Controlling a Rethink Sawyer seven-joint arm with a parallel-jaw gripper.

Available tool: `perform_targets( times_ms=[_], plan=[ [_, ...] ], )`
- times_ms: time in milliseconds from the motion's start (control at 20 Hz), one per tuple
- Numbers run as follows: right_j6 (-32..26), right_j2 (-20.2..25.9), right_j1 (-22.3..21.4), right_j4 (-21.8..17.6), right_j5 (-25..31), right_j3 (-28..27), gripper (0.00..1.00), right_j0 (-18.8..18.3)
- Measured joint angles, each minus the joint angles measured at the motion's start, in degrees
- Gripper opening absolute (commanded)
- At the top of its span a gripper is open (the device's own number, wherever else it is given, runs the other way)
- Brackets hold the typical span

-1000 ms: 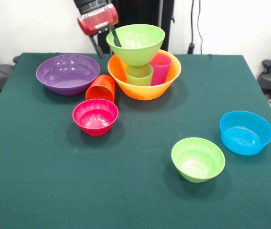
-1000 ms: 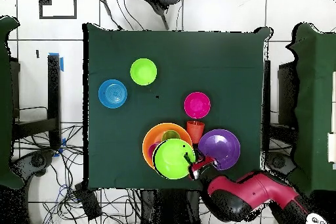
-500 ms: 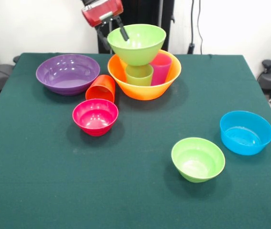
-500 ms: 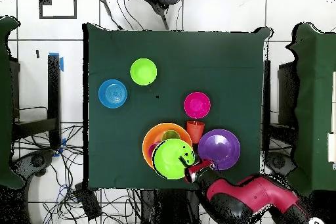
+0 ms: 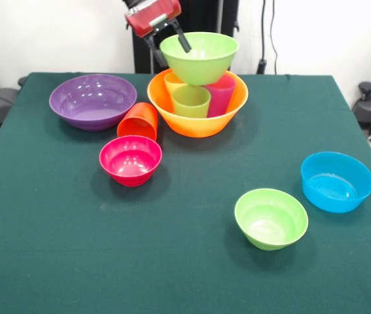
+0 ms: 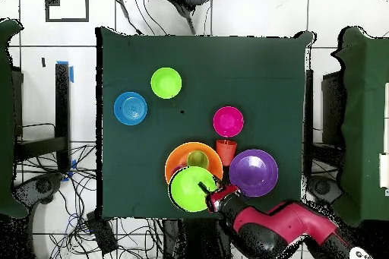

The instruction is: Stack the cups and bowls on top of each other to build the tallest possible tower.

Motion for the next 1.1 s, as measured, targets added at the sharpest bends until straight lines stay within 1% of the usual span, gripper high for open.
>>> perform_targets(
  times_ms=[300,700,900,1100],
  plan=[
    [0.0,0.0,1.4,0.0,0.0,0.0,1.0,0.6],
    [0.0,-0.1,1.1,-0.2,0.0,0.0,1.0,2.0],
    [0.0,-0.2,-2.4,-0.4,-0.1,0.2,1.0,4.1],
    [0.0,-0.6,-10.5,-0.1,-2.2,0.9,1.0,7.1]
  ],
)
